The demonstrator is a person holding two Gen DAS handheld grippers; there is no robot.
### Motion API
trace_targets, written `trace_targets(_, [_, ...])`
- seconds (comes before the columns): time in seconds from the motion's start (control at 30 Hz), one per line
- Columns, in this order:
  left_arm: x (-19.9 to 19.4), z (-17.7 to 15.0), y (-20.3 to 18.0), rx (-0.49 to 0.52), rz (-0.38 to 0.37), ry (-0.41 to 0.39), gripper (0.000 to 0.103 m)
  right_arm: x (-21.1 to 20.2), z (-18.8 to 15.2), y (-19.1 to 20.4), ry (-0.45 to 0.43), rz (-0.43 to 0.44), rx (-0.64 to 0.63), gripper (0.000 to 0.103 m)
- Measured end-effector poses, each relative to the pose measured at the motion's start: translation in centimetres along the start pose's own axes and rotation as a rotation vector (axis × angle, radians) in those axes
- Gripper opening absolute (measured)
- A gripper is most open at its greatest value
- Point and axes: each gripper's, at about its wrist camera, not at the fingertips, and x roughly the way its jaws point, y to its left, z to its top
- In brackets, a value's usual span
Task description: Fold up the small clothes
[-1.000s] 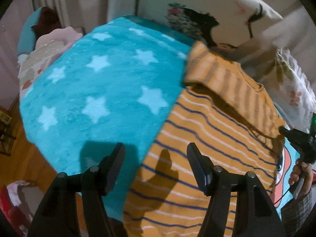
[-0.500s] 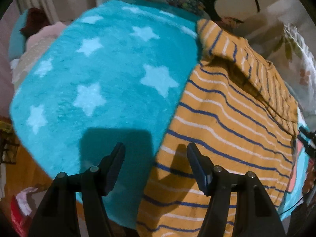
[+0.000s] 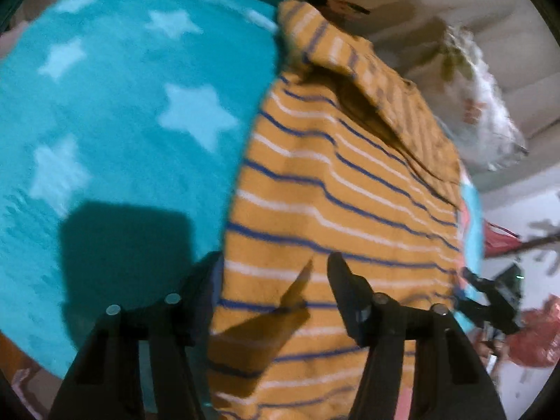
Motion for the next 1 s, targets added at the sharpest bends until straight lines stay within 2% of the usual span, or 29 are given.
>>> trace_targets(0.1, [-0.1, -1.6, -0.5, 0.049, -0.056, 0.024, 0.058, 0.8, -2.9, -0.9, 0.036, 0.116, 0.066, 0.053])
trace_targets(0.17, [-0.1, -2.8, -0.5, 0.054, -0.114, 0.045, 0.058, 0.8, -4.8, -1.5, 0.043, 0.161, 0.093, 0.053])
trace_targets(0.23, [-0.2, -3.9, -0.3, 0.053, -0.168, 0.068, 0.058, 0.7, -6.5, -1.8, 0.043, 0.185, 0.108, 0.053])
trace_targets(0.37, [-1.1, -6.0, 0.4, 0.060, -0.208, 0.097, 0.058, 0.6, -9.2, -1.7, 0.043, 0.193, 0.109, 0.053])
trace_targets(0.63, [-1.8, -9.3, 0.6, 0.026, -0.222, 0.071, 0.058, 0.9, -12.1, -0.3, 0.071, 0.153, 0.079, 0.053])
trace_targets(0.83, [-2.1, -10.7, -0.1, -0.019, -0.155, 0.003, 0.056, 1.4, -12.9, 0.4, 0.070, 0.147, 0.039, 0.053])
trace_targets(0.9, [-2.1, -10.9, -0.5, -0.019, -0.083, -0.006, 0.037, 1.3, -13.0, 0.8, 0.069, 0.119, 0.002, 0.050])
trace_targets(0.93, [-1.9, -10.9, -0.6, -0.025, -0.040, 0.000, 0.016, 1.3, -13.1, 1.0, 0.071, 0.093, -0.013, 0.046])
trace_targets(0.97, [-1.8, -10.8, -0.3, -0.042, -0.024, 0.009, 0.008, 1.4, -13.0, 1.1, 0.080, 0.048, -0.030, 0.030])
trace_targets(1.0, [-1.8, -10.7, 0.0, -0.074, -0.028, 0.006, 0.008, 1.6, -12.9, 1.2, 0.090, 0.018, -0.039, 0.013])
